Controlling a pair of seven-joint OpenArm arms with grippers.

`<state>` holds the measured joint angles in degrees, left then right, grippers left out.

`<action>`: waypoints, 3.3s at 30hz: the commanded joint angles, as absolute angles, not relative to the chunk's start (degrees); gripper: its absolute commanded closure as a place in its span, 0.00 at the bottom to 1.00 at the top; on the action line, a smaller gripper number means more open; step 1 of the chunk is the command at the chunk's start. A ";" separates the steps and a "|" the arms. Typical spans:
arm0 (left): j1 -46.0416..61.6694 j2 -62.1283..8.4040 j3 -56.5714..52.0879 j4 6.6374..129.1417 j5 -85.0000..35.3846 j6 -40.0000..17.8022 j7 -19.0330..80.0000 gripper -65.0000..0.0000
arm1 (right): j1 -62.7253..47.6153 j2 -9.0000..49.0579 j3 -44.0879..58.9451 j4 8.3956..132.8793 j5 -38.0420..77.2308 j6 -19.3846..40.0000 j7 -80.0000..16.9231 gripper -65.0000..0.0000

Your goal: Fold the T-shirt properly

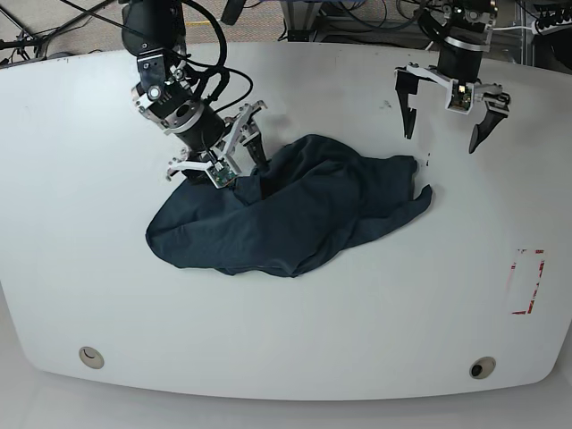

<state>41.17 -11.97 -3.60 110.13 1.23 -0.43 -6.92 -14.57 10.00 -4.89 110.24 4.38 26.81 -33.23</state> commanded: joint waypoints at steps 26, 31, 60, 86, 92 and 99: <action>41.63 -12.26 -3.91 109.93 1.27 -0.04 -8.22 0.04 | -9.27 7.87 0.66 96.31 -1.71 26.77 -29.93 0.45; 41.63 -12.26 -3.91 109.93 1.27 -0.04 -8.22 0.04 | -7.87 7.69 3.74 92.97 -1.71 26.86 -28.70 0.45; 41.63 -12.53 -4.00 109.85 1.27 -0.04 -8.22 0.04 | -8.48 9.36 4.35 90.42 -1.80 26.51 -23.78 1.00; 34.59 -12.18 -1.27 104.31 0.92 -6.20 -0.22 0.03 | 0.66 12.70 3.82 115.65 -1.71 26.95 -33.19 1.00; 31.34 -8.66 -1.45 102.29 0.84 -6.46 -0.04 0.03 | 4.00 12.70 3.82 115.65 -1.71 26.95 -33.19 1.00; 27.65 -6.11 -1.45 98.07 0.75 -6.46 0.04 0.03 | 6.46 12.35 3.74 115.30 -1.71 29.14 -33.19 1.00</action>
<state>28.36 -7.18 -1.34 97.91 1.21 -6.50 2.00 5.32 12.12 3.66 114.56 -2.20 28.18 -34.74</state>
